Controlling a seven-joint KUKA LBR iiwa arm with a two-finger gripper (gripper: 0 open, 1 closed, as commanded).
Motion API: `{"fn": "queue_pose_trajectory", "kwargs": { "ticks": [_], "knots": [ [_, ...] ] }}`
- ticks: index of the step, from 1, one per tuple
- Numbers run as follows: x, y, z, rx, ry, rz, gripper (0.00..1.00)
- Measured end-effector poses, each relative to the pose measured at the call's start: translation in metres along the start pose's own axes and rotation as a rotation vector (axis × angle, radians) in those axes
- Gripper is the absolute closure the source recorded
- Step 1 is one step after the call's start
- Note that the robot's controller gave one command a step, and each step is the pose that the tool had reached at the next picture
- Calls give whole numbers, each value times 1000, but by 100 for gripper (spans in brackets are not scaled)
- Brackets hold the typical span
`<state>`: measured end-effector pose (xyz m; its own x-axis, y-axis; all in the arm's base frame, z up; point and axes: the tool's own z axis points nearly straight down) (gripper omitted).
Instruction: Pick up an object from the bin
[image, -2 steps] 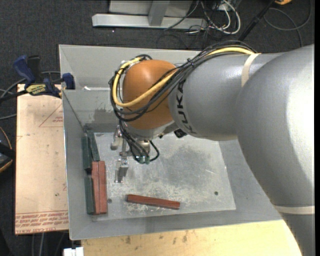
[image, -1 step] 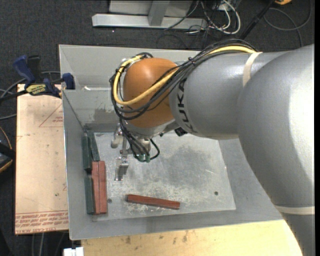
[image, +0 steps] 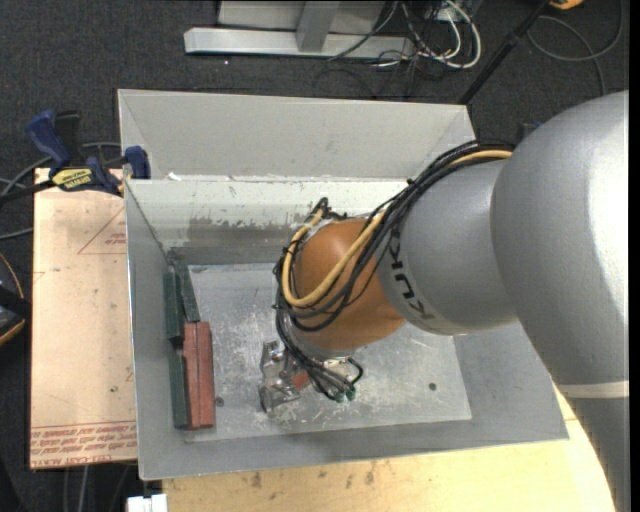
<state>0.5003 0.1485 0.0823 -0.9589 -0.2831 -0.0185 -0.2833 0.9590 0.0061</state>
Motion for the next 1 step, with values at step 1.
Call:
{"fn": "queue_pose_trajectory", "kwargs": {
  "ticks": [1],
  "knots": [
    [0,0,0,0,0,0,100]
  ]
}}
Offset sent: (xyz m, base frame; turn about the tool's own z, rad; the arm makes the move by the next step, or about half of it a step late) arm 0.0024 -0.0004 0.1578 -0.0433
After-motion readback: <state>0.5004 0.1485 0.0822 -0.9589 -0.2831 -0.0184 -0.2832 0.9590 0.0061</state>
